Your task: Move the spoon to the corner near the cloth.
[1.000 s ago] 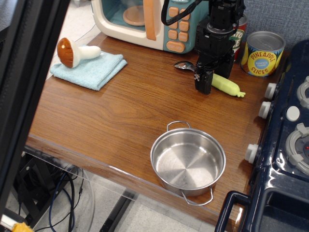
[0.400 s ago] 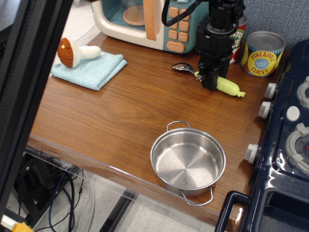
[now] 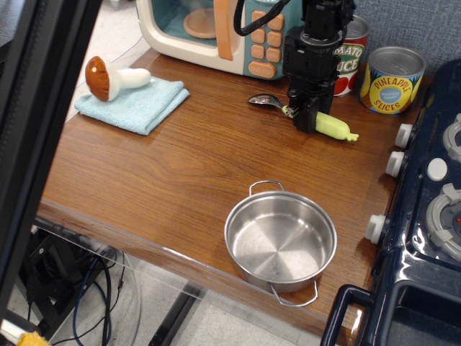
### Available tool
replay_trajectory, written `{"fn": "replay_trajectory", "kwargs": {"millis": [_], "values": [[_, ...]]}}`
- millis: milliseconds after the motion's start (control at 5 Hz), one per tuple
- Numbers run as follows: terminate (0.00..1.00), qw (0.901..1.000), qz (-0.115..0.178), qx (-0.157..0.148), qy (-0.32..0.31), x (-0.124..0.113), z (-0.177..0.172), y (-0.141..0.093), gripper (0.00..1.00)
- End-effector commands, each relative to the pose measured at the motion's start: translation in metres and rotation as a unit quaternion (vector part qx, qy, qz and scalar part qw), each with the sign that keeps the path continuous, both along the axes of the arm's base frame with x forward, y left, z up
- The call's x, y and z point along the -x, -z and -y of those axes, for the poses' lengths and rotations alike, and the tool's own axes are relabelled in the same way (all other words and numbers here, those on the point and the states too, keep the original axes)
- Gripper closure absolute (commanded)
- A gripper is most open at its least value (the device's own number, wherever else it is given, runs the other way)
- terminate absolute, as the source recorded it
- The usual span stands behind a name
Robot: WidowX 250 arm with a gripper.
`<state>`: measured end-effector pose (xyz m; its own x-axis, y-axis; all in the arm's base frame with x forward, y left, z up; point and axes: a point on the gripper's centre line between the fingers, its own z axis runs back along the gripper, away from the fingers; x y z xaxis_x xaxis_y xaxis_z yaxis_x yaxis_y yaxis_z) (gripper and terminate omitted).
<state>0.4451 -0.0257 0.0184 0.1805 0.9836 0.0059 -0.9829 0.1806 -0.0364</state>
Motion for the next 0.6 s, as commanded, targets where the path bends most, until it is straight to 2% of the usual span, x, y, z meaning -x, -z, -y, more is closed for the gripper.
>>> {"fn": "replay_trajectory", "kwargs": {"millis": [0,200,400], "values": [[0.0,0.9959,0.085,0.022,-0.02,0.016,-0.031,-0.094,1.0],[0.0,0.9943,0.1,0.007,-0.035,0.042,-0.058,-0.11,1.0],[0.0,0.994,0.096,-0.018,-0.048,0.084,-0.097,-0.105,1.0]]}}
